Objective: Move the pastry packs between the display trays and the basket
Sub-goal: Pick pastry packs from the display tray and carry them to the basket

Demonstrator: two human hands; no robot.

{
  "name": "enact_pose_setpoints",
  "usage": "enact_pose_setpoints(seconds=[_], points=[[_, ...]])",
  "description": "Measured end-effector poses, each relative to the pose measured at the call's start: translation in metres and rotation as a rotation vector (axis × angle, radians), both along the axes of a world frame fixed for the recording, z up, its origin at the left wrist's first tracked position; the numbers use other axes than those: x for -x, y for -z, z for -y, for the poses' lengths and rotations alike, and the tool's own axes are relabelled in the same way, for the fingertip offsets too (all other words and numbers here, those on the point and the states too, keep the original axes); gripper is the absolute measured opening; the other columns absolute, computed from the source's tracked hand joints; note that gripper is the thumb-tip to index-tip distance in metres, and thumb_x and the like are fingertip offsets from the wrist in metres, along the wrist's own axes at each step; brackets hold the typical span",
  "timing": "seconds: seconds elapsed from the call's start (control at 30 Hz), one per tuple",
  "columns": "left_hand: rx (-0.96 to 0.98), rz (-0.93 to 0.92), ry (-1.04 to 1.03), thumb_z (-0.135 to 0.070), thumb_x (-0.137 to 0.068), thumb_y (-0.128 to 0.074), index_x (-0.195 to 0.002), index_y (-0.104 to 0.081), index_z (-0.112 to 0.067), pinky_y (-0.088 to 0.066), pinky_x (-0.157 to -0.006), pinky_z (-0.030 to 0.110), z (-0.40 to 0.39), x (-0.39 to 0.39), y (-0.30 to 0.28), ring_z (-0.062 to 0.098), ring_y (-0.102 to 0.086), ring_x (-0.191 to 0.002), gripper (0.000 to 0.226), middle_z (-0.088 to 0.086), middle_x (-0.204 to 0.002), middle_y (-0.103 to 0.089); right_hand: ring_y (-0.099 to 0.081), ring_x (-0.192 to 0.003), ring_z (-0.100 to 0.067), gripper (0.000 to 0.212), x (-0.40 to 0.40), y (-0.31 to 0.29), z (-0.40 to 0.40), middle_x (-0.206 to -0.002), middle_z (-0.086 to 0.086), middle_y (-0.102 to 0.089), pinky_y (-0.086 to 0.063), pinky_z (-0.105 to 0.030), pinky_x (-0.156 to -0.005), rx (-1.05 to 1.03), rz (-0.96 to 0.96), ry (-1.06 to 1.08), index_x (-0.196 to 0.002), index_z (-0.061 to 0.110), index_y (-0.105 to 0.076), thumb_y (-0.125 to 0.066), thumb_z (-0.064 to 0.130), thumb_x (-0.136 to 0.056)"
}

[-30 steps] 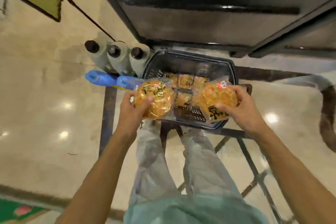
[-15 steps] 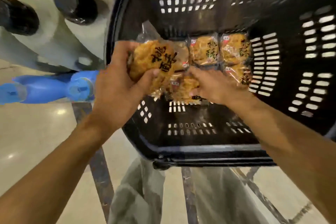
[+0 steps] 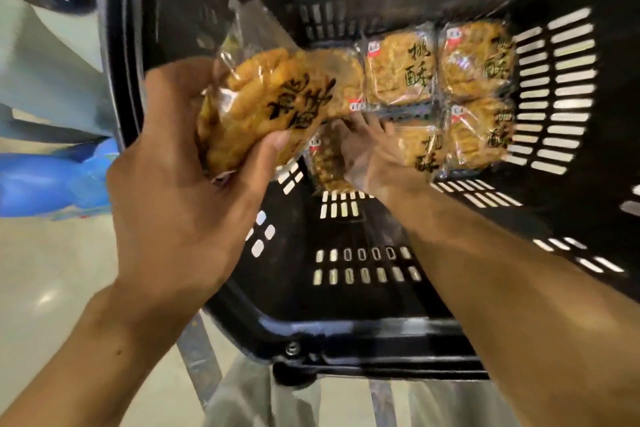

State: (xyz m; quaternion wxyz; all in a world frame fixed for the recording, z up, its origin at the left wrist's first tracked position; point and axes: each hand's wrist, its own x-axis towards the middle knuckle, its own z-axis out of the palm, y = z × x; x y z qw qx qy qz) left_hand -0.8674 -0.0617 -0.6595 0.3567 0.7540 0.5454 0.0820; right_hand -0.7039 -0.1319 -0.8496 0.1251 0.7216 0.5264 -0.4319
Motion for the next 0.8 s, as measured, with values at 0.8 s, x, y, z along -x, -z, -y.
enact_pose_setpoints(seconds=[0.8], points=[[0.255,-0.642,0.813,-0.046,-0.087,-0.073,-0.138,-0.047,-0.044,-0.051,-0.093,0.042,-0.087,-0.15,0.145,0.033,-0.061,-0.112,0.057,0.008,-0.126,-0.066,-0.066,-0.074,-0.022,0.035,-0.084,-0.212,0.17,-0.082,0.006,-0.067,-0.057,-0.04,-0.071,-0.176,0.201,0.323,-0.093,0.03,-0.07,-0.043,0.051,-0.087]])
